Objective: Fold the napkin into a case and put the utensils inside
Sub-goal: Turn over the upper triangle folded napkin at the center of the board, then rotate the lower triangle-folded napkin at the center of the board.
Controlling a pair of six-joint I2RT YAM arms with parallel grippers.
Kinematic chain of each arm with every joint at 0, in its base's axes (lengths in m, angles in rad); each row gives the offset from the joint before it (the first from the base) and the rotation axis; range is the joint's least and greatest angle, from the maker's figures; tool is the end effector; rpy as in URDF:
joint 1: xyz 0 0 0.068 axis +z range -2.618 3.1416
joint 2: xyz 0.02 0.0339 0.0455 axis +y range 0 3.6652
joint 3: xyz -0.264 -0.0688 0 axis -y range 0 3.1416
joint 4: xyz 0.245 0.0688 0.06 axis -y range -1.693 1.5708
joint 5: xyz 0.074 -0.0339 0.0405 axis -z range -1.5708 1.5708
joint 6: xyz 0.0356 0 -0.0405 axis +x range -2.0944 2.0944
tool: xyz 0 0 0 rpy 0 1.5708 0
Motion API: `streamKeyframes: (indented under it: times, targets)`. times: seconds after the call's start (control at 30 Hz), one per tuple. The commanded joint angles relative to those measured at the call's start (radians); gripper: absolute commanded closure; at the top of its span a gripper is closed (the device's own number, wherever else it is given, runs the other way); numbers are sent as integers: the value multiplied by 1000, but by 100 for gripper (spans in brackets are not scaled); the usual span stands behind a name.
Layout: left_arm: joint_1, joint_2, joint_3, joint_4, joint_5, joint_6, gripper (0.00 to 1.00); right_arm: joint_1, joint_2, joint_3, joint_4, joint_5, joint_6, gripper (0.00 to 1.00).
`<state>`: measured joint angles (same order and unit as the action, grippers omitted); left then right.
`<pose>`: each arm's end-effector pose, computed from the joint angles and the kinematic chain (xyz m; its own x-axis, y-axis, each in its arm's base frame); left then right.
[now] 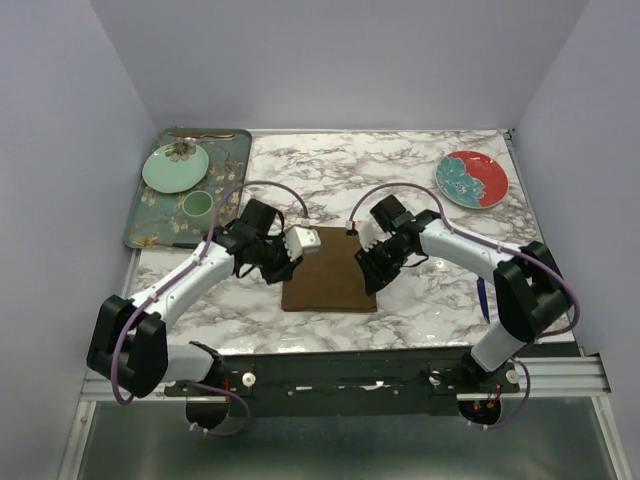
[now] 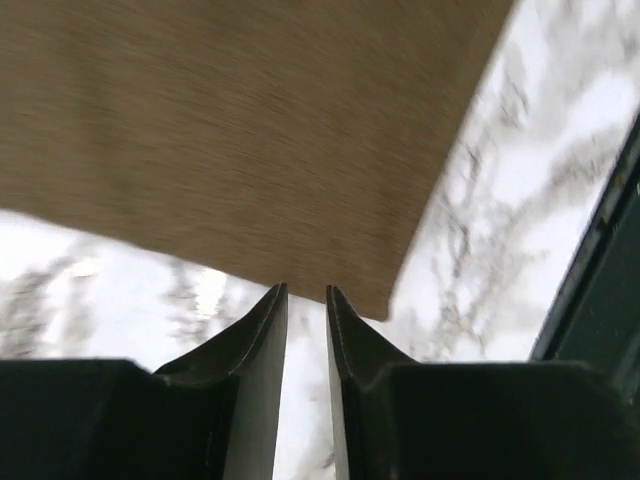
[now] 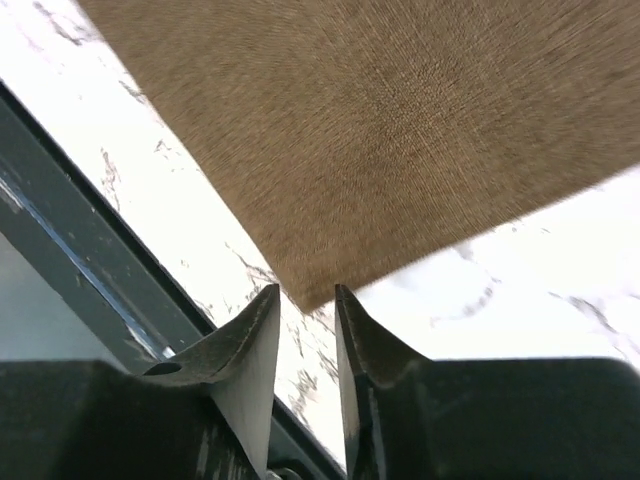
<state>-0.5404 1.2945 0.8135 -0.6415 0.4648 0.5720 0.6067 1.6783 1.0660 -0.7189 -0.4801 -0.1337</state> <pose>0.1966 -0.1365 0.2120 -0.3106 0.7507 -0.5831 0.9451 0.3095 -0.1050 0.2440 0.1893 0.1817 -0.7115 -0.6377 -0.2950 -0.6968 0.5864 0.4130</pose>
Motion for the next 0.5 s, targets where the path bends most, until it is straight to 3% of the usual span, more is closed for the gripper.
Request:
streamKeyframes:
  times: [0.0,0.23,0.47]
  targets:
    - [137,35,159,25,84,-84,67,-1,-112,-3,-11,48,-118,61]
    - [168,236,311,28,29,-116,66,45,-65,14,7,89,-164,61]
    - [181,299,358,34,9,-219,65,47,26,-4,16,187,-241,61]
